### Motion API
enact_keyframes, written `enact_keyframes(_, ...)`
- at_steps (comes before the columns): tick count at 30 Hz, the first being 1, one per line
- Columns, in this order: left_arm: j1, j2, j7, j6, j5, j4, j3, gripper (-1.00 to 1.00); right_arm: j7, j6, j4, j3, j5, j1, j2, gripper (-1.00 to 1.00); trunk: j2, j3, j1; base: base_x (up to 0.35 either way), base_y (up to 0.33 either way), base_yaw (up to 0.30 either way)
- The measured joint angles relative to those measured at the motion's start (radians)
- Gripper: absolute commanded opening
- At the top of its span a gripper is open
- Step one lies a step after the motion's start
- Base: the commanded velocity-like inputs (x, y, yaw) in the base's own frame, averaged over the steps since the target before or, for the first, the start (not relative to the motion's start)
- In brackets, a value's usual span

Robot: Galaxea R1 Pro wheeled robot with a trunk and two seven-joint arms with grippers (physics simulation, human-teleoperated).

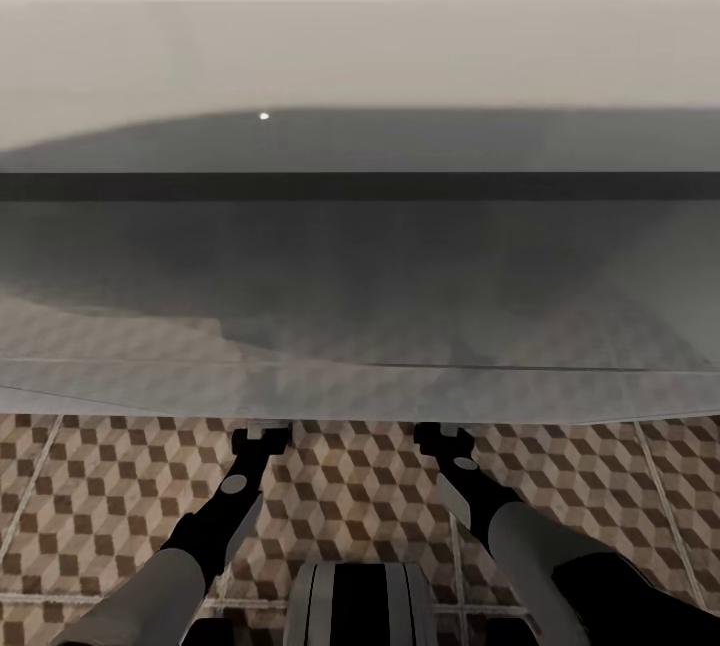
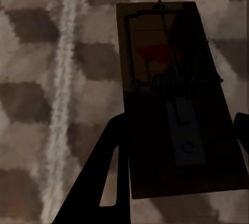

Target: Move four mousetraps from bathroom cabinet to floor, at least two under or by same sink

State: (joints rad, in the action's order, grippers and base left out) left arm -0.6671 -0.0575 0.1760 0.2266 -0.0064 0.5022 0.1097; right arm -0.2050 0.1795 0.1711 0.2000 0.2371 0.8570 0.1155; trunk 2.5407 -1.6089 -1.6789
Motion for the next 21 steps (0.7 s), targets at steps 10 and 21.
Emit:
enact_keyframes(10,-0.023,-0.003,0.000,0.012,-0.001,0.012,0.001,-1.00,0.001,0.002,0.000,0.000,0.001,0.000,0.000,1.00,0.000,0.000,0.000,0.000,0.000,0.000)
enact_keyframes(21,-0.038,-0.008,0.000,0.085,-0.007,0.022,0.002,-1.00,0.002,0.007,0.000,0.000,0.001,0.000,0.000,1.00,0.000,0.000,0.000,0.000,0.000,0.000)
